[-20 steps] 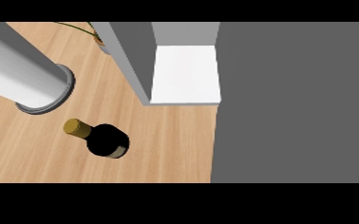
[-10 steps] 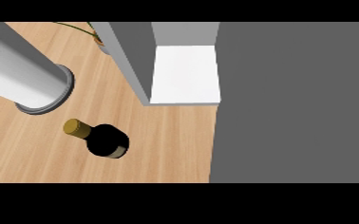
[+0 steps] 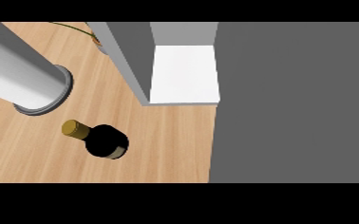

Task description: Pick up the wine, place it into the cabinet and close the cabinet

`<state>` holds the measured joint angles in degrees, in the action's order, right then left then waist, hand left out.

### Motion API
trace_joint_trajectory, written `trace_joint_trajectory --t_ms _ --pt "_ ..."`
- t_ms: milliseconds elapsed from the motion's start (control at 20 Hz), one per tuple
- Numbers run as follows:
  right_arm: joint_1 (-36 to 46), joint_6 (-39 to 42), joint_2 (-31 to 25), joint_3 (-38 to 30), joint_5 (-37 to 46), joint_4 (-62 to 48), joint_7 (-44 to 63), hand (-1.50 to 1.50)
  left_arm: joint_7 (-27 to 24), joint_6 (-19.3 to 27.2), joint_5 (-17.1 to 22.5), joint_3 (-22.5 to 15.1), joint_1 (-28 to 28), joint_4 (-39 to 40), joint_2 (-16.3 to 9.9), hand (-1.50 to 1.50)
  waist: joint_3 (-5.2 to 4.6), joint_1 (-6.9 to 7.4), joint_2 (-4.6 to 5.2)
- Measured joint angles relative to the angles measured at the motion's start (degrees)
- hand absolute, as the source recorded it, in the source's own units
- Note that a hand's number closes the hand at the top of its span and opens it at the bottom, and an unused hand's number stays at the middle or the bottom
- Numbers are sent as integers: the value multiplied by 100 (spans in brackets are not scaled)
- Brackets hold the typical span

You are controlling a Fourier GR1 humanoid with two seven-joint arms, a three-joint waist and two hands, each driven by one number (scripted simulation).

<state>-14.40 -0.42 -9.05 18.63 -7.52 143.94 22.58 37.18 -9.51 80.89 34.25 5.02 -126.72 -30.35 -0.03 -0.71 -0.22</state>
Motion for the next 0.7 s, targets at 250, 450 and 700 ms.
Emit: trace_joint_trajectory --t_ms 250,450,700 --pt "48 -51 32 -14 35 20 45 -150 -98 -252 -678 -267 -18 242 197 -150 0 -26 11" --pt "-24 29 17 -85 51 12 -32 -150 -270 -689 -1269 -551 -83 660 416 -150 1 -42 16" --pt "-125 142 69 -79 75 -26 -199 -150 -587 -1220 -2080 -1015 -230 1265 756 -150 2 -44 21"
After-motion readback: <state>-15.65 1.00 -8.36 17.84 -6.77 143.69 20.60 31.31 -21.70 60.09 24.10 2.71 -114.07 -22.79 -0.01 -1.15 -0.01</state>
